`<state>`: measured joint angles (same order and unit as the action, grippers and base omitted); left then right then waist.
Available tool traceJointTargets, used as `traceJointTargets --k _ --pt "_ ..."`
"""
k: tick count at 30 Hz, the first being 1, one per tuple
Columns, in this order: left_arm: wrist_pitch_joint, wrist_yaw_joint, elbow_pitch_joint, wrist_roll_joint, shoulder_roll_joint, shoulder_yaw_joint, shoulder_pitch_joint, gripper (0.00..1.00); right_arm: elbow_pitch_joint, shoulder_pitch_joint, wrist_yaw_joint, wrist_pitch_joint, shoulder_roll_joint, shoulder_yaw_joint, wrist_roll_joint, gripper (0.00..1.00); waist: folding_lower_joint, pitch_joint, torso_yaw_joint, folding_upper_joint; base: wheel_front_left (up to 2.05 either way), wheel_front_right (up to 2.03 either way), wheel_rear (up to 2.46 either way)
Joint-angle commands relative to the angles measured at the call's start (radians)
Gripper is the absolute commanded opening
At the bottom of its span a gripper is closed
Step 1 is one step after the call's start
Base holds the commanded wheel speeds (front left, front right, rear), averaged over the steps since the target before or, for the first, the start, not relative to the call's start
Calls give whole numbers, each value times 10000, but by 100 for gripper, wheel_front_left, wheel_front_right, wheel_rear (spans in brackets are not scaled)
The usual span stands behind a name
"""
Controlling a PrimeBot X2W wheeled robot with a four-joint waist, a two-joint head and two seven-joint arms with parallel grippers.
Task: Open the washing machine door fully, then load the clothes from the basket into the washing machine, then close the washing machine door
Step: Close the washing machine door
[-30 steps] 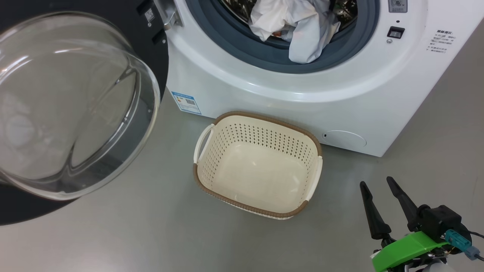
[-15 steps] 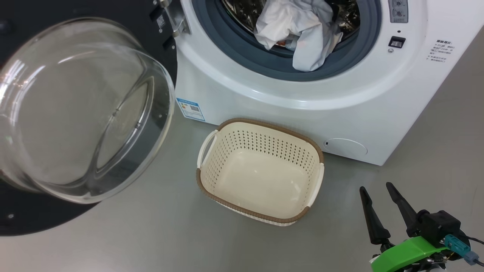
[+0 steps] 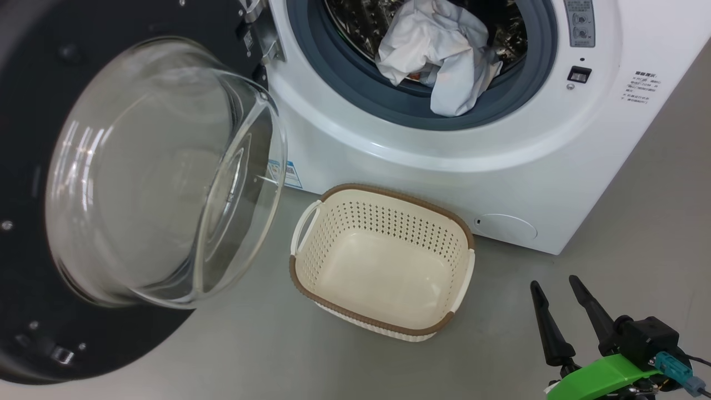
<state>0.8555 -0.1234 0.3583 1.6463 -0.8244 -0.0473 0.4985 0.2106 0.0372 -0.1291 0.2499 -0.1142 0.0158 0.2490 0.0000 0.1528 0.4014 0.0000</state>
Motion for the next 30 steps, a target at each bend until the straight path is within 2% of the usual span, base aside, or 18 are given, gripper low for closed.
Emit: traceJointTargets --k 1,16,30 --pt "187 -73 -443 122 -539 -395 78 0 -264 1 -16 119 -3 203 32 100 0 -32 -21 0 0 0 0" --pt "1548 -73 -2841 742 235 -577 -423 0 -312 -240 -16 119 79 103 56 100 0 -459 -464 0 0 0 0" --pt "2162 -73 -4358 430 1263 -246 -595 0 -352 -369 -16 119 235 80 73 100 0 -712 -1692 0 0 0 0"
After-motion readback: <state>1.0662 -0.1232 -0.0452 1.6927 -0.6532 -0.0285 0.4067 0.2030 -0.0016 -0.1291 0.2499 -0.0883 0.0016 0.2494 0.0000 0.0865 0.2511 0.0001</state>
